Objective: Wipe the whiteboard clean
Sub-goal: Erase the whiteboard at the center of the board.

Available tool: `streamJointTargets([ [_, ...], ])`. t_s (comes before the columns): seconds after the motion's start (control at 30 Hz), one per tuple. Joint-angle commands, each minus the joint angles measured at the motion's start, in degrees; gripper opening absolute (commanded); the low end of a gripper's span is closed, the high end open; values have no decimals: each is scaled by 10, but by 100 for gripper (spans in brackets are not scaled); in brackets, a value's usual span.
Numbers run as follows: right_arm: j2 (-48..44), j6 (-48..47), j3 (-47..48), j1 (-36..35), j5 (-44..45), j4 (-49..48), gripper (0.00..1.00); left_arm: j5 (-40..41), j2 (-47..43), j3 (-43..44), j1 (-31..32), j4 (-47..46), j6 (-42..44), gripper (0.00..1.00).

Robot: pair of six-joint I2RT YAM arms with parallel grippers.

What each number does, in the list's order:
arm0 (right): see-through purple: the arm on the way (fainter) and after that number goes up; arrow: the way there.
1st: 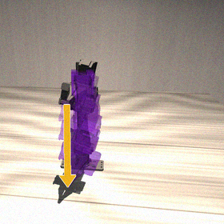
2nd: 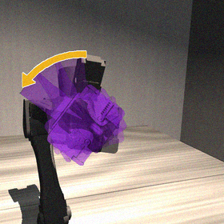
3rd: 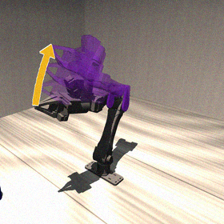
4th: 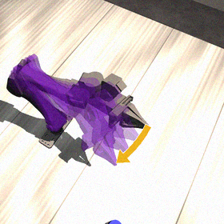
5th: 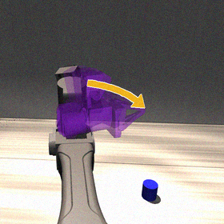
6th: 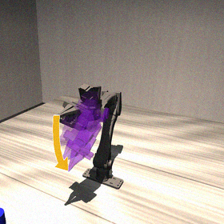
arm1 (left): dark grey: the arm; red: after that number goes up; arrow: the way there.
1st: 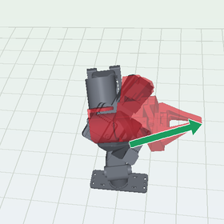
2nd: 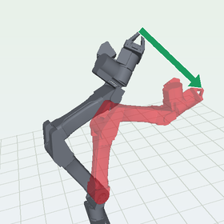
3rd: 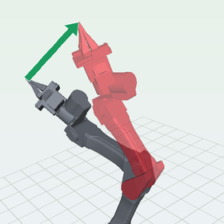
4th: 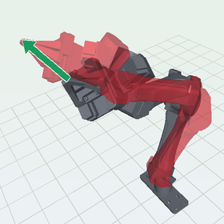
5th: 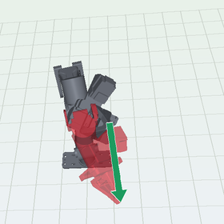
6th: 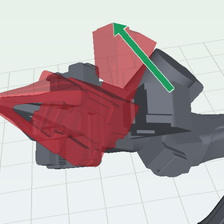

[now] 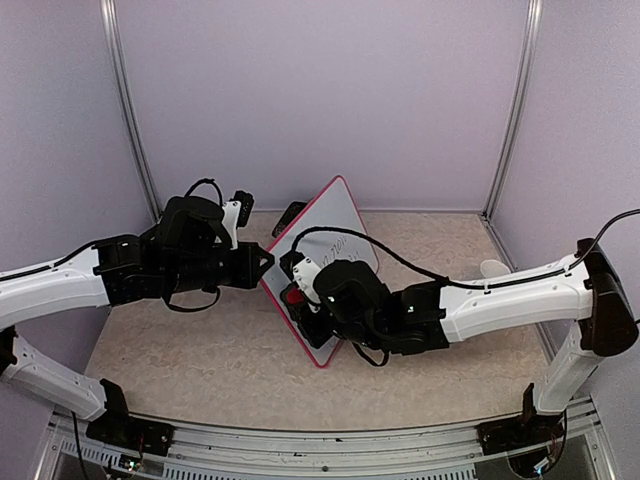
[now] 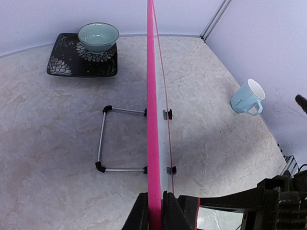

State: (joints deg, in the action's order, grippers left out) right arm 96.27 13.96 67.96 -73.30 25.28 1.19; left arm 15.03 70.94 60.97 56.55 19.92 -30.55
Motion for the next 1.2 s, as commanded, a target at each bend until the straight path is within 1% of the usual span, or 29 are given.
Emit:
streamJointTargets([
  [0.0, 18, -9, 16, -15, 25, 5, 28, -10, 4, -9, -3, -23, 1, 7],
  [0.17, 38, -12, 43, -21, 53, 24, 27, -16, 5, -15, -1, -31, -4, 0],
  [0.33, 63, -11, 90, -25, 95, 64, 27, -18, 2, -20, 2, -37, -9, 0],
  [0.63, 77, -8, 126, -25, 136, 76, 27, -22, 0, -31, 7, -48, -16, 0],
  [0.8, 64, -13, 113, -25, 129, 46, 27, -23, -2, -34, 8, -50, -16, 0],
  [0.97, 88, 5, 110, -24, 113, 59, 27, -23, -4, -35, 9, -52, -16, 0],
  [1.17, 77, 41, 54, -25, 92, 55, 27, -22, -7, -32, 9, -48, -14, 0],
])
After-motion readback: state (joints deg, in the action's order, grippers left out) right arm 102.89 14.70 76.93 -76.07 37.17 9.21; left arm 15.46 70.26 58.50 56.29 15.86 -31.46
